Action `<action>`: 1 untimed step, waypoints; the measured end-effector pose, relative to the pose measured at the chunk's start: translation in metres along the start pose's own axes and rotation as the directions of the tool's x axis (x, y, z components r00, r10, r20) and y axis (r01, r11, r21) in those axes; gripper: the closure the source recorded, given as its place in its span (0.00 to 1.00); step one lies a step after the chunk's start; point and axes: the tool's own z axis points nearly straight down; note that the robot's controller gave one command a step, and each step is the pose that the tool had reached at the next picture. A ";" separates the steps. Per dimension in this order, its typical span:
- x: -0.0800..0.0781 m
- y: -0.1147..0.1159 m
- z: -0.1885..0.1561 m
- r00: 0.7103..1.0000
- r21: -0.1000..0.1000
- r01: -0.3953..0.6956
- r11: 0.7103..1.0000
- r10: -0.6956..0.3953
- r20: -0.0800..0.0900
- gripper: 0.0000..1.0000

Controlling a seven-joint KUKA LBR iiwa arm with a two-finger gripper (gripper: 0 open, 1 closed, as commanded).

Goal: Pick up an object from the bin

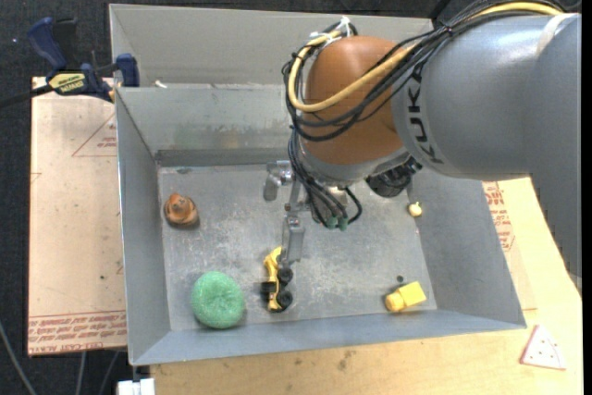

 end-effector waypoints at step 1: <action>0.000 0.000 0.000 1.000 0.000 0.000 1.000 0.000 0.000 0.00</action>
Offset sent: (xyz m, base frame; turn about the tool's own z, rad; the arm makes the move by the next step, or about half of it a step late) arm -0.0520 0.0140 -0.1050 -0.1660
